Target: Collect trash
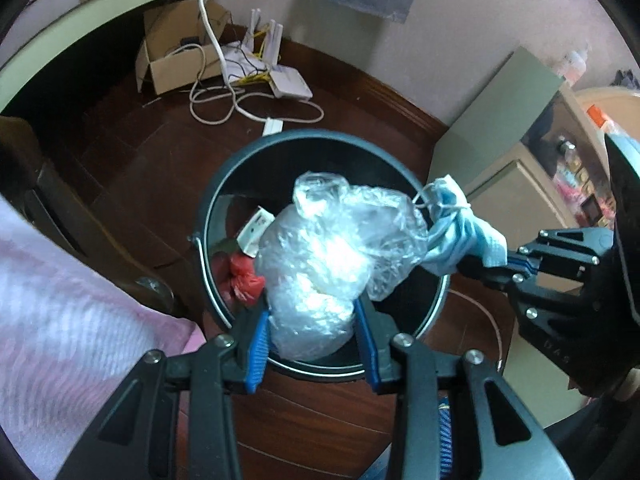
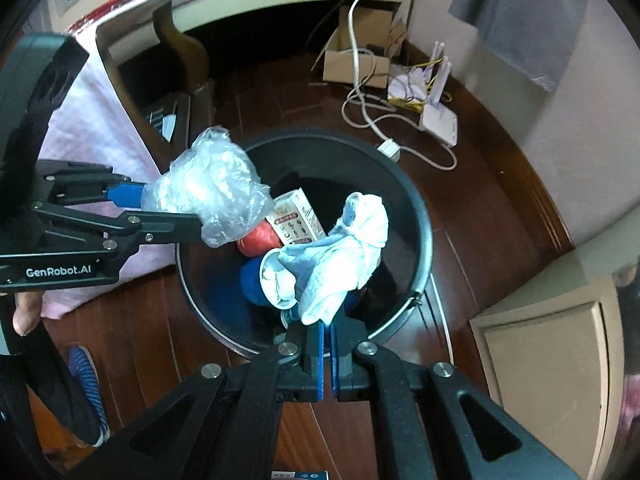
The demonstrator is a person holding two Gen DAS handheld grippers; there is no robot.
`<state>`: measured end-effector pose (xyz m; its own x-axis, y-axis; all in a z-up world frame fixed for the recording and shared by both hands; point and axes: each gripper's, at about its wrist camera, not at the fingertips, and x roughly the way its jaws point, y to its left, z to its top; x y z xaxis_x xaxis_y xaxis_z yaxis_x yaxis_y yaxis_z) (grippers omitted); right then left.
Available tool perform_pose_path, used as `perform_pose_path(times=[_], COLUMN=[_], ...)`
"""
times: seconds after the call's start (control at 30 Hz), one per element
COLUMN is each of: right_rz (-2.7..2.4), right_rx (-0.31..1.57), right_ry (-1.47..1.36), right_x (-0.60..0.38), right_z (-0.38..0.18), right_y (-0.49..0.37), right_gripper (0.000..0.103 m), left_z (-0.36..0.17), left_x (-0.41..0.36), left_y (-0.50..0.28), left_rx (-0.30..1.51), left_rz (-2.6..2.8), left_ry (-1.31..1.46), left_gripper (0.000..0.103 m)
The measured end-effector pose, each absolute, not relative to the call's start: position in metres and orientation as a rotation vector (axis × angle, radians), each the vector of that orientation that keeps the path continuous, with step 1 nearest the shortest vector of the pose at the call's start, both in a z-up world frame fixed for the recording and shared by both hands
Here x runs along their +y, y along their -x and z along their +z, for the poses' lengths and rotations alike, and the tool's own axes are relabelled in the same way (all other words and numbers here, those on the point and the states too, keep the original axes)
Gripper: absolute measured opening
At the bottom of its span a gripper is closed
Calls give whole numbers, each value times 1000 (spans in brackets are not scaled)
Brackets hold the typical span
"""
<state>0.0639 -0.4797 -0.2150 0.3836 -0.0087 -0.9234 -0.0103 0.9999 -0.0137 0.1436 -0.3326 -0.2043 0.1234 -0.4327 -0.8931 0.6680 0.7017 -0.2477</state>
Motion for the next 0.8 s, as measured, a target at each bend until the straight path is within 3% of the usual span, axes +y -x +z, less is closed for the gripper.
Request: perform_pose_path(times=[0.23, 0.33, 0.37, 0.4, 0.43, 0.47, 0.8], right_rz=[23, 29, 18, -9, -51, -93, -158], right_rx=[1210, 1221, 1237, 1258, 1272, 1261, 1219], right_ry=[20, 43, 73, 99, 126, 159, 39], right_x=[-481, -478, -475, -478, -480, -484, -498], right_z=[-232, -236, -239, -243, -246, -247, -228], right_y=[-74, -76, -77, -78, -78, -76, -64], right_gripper=[3, 4, 14, 52, 75, 103, 103], left_z=[-215, -218, -218, -218, -218, -217, -198], left_x=[-335, -337, -335, -331, -327, -322, -283], left_y=[-149, -149, -149, -151, -152, -152, -137], left_rx=[1226, 1240, 1237, 1230, 1221, 1212, 1096], left_rz=[-802, -817, -795, -766, -746, -704, -576], left_ry=[-248, -249, -251, -243, -242, -251, -207], left_gripper=[39, 47, 62, 71, 89, 101, 102])
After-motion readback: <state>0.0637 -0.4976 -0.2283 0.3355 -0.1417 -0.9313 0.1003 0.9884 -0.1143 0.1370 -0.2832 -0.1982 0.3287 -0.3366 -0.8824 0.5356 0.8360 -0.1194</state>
